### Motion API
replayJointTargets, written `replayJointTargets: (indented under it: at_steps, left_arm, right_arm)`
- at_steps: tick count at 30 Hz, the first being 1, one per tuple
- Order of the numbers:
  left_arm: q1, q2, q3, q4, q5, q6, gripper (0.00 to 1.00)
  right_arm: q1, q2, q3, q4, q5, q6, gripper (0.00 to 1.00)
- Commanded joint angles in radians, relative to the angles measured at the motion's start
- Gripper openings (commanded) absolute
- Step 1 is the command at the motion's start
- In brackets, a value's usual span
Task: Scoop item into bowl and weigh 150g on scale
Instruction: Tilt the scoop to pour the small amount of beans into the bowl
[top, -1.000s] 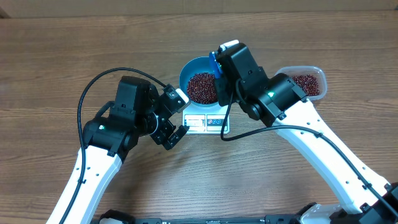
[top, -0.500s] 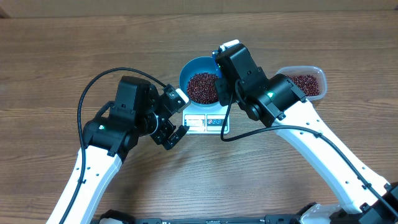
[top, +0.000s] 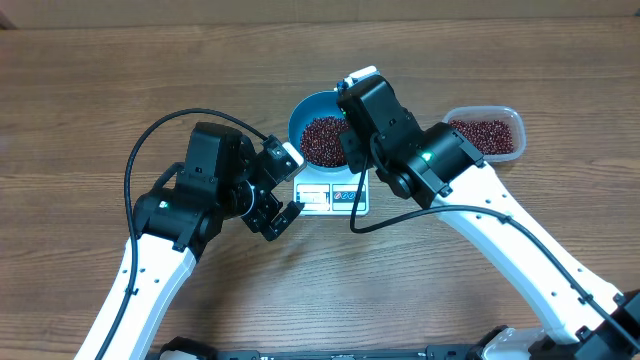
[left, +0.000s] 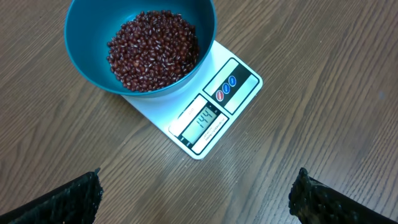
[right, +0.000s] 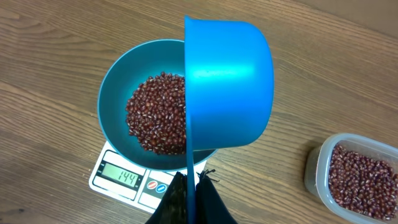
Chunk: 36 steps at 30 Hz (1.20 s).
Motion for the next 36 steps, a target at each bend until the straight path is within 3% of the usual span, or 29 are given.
replayJointTargets:
  at_steps: [1,36]
  left_arm:
    - [-0.006,-0.002,-0.009,0.000,-0.004,-0.017,0.99]
    - [-0.006,-0.002,-0.009,0.000,-0.004,-0.017,0.99]
  right_arm:
    - [0.004,0.017,0.004,0.005,0.020,-0.005,0.04]
    - [0.005,0.035,0.004,0.013,0.016,-0.001,0.04]
